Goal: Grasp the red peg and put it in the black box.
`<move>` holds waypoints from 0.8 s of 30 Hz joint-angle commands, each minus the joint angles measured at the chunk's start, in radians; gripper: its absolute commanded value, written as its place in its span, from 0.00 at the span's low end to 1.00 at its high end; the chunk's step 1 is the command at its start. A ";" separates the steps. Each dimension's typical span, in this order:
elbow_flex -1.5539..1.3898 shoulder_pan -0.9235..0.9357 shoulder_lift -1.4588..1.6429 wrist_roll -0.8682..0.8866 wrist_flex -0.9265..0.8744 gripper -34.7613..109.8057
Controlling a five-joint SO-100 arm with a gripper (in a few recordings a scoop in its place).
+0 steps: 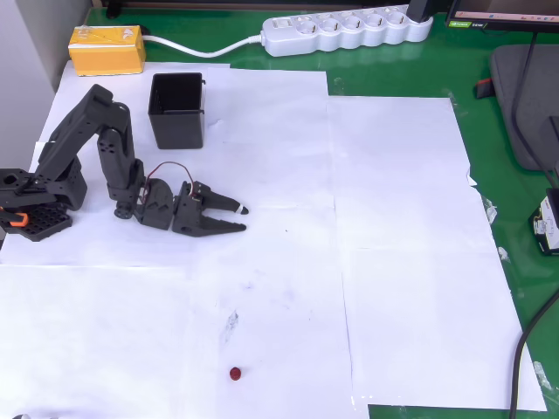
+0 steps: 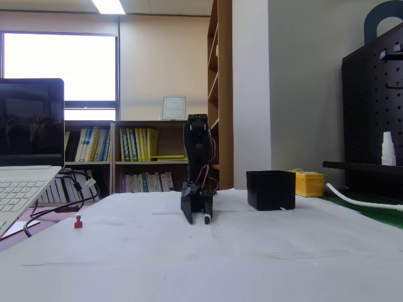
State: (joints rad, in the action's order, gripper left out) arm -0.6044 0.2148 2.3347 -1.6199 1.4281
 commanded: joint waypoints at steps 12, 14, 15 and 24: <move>-0.008 0.383 -0.069 -0.029 -0.061 0.46; -0.041 0.446 -0.057 -0.023 -0.072 0.46; -0.058 0.476 -0.048 -0.025 -0.074 0.46; -0.195 0.637 0.012 -0.023 -0.112 0.46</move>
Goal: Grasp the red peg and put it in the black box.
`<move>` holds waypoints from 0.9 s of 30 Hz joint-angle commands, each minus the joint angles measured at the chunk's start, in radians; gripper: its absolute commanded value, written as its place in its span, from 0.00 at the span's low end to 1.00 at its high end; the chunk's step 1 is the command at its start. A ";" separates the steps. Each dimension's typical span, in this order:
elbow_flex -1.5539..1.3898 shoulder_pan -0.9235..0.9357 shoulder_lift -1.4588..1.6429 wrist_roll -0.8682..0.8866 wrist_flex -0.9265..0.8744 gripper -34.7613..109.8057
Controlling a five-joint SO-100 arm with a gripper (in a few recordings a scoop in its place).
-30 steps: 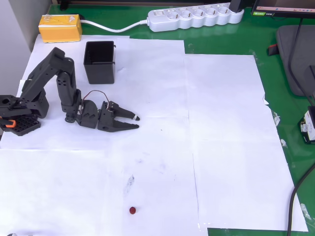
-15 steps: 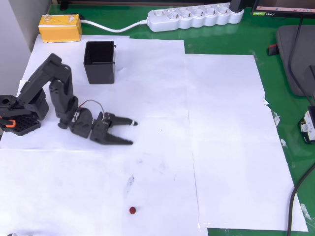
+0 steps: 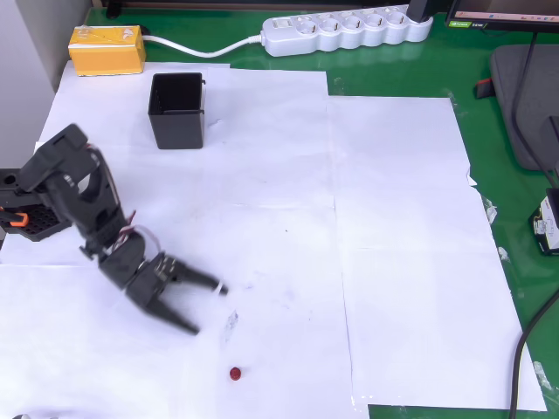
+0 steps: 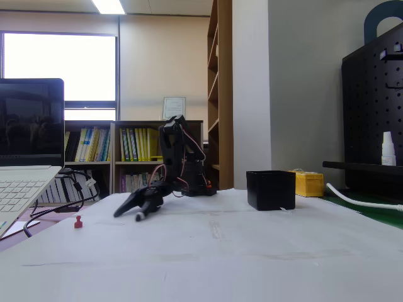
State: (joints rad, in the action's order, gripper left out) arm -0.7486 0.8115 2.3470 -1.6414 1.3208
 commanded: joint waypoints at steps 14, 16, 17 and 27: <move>-0.210 0.041 -0.003 0.003 -0.193 0.46; -0.249 0.040 -0.006 0.003 -0.242 0.46; -0.265 0.038 0.000 0.003 -0.253 0.46; -0.483 0.025 0.115 0.006 -0.273 0.46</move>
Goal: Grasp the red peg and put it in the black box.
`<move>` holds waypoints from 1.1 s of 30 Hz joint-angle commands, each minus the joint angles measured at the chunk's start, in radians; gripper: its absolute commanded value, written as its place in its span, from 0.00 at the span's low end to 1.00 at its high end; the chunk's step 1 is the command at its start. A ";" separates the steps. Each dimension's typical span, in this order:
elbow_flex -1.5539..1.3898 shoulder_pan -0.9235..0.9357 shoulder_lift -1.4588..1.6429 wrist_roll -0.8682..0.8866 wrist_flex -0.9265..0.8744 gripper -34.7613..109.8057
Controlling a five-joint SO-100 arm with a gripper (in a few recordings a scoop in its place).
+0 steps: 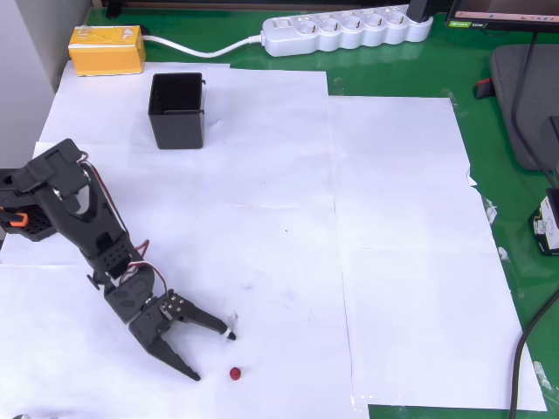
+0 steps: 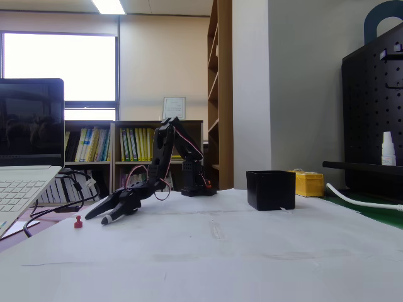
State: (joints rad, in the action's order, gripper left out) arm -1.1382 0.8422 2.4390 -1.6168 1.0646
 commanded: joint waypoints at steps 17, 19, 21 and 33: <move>-0.198 -0.029 -0.044 -0.067 -0.367 0.46; -0.202 -0.032 -0.044 -0.075 -0.368 0.46; -0.209 -0.037 -0.043 -0.080 -0.368 0.46; -0.282 -0.080 0.005 -0.087 -0.368 0.46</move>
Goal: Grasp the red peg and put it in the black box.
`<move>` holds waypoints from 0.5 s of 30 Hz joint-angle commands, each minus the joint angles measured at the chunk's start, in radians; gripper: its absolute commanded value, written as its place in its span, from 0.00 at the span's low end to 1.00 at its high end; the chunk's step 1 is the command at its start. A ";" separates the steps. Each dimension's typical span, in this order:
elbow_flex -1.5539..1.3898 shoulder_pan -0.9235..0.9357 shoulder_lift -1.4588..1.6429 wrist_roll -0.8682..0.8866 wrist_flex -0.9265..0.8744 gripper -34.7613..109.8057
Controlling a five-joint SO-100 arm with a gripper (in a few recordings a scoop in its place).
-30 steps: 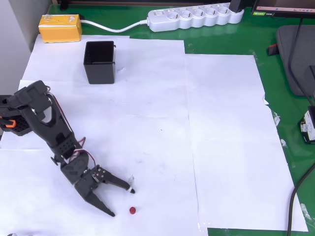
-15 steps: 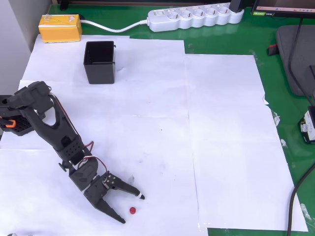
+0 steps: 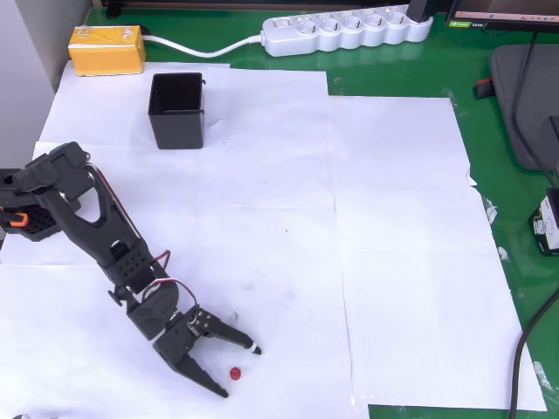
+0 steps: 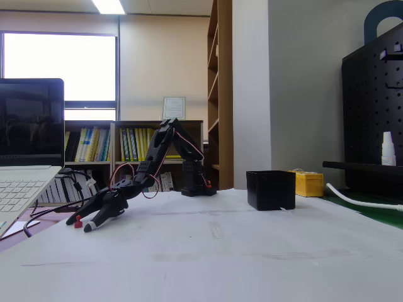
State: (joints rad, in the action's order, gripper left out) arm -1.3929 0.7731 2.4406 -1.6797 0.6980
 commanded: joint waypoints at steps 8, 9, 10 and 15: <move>-0.023 -0.014 0.003 -0.031 0.005 0.46; -0.020 -0.015 0.002 -0.031 0.002 0.46; -0.015 -0.015 -0.002 -0.031 0.000 0.46; 0.037 -0.017 -0.031 -0.037 0.002 0.46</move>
State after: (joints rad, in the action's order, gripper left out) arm -1.3775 0.7716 2.4390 -1.6904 0.7026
